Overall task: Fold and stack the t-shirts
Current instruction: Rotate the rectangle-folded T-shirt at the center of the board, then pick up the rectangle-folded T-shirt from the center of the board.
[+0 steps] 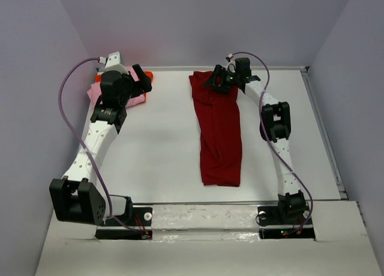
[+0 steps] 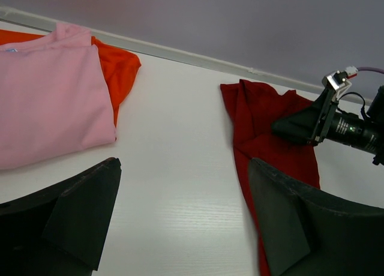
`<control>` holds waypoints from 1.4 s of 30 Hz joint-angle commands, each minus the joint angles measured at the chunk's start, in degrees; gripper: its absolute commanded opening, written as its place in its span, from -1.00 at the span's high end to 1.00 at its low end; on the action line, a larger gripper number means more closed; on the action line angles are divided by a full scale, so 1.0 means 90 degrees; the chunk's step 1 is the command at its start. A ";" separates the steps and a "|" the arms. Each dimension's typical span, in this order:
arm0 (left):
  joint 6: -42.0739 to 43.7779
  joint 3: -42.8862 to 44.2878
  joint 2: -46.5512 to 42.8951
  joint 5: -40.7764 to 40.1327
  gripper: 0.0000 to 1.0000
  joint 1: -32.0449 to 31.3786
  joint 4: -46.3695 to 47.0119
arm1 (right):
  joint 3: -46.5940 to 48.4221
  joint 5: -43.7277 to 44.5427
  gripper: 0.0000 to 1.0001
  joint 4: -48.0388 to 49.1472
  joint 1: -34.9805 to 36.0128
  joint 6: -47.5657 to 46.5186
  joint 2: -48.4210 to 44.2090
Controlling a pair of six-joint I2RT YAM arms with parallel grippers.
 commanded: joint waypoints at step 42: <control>-0.3251 -0.4726 -0.3350 0.1462 -0.78 -0.3069 0.0522 | -1.1196 0.4955 -0.83 -0.2291 0.2072 0.0983 -1.1768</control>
